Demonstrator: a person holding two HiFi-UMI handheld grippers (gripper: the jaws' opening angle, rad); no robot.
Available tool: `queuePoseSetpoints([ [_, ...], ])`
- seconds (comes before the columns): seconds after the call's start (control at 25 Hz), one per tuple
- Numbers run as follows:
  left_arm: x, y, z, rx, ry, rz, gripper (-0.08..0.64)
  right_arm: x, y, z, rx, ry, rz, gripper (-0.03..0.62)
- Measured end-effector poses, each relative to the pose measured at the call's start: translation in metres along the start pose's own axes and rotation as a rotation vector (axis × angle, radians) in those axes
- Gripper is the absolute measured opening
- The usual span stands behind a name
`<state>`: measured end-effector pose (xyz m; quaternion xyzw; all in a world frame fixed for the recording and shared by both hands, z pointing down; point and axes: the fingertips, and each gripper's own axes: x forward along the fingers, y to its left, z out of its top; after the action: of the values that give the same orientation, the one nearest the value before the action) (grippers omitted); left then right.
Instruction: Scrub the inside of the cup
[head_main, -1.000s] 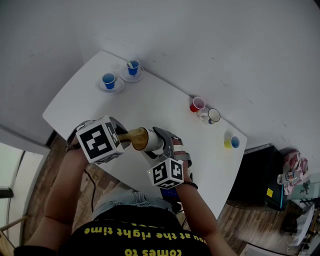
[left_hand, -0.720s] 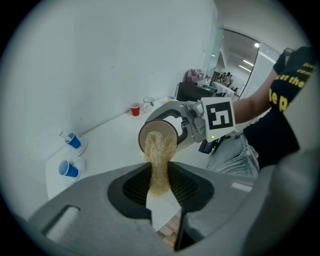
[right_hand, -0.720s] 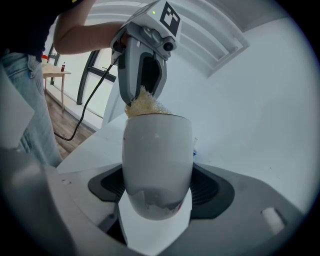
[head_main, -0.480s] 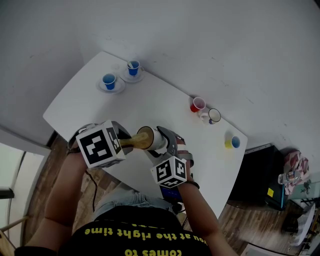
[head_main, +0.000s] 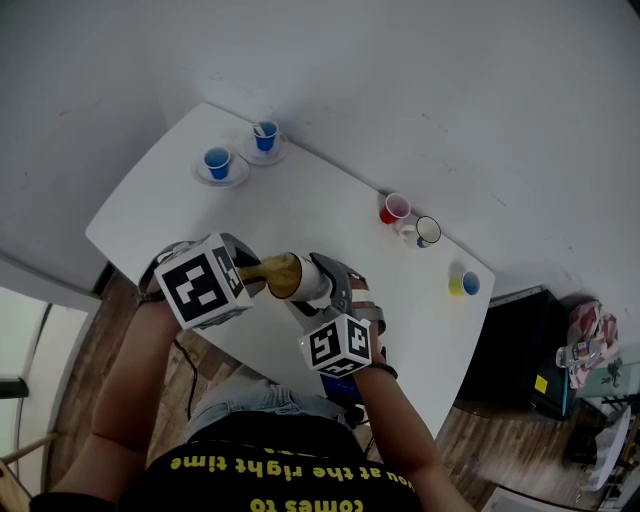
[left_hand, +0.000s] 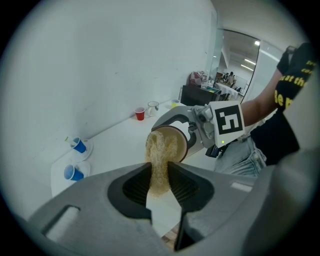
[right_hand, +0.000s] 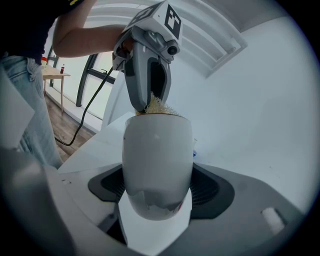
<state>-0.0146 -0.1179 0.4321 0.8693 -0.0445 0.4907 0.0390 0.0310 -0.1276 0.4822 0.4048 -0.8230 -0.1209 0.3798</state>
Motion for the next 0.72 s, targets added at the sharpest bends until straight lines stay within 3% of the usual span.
queuePoseSetpoints([
  [0.44,-0.006,-0.017,-0.002,0.032,0.007,-0.054,0.099,0.001,-0.007,-0.005,0.021,0.007,-0.01,0.382],
  [0.72,-0.01,-0.017,0.012,0.057,-0.031,-0.026,0.099,0.0,-0.003,-0.001,0.034,-0.008,0.003,0.382],
])
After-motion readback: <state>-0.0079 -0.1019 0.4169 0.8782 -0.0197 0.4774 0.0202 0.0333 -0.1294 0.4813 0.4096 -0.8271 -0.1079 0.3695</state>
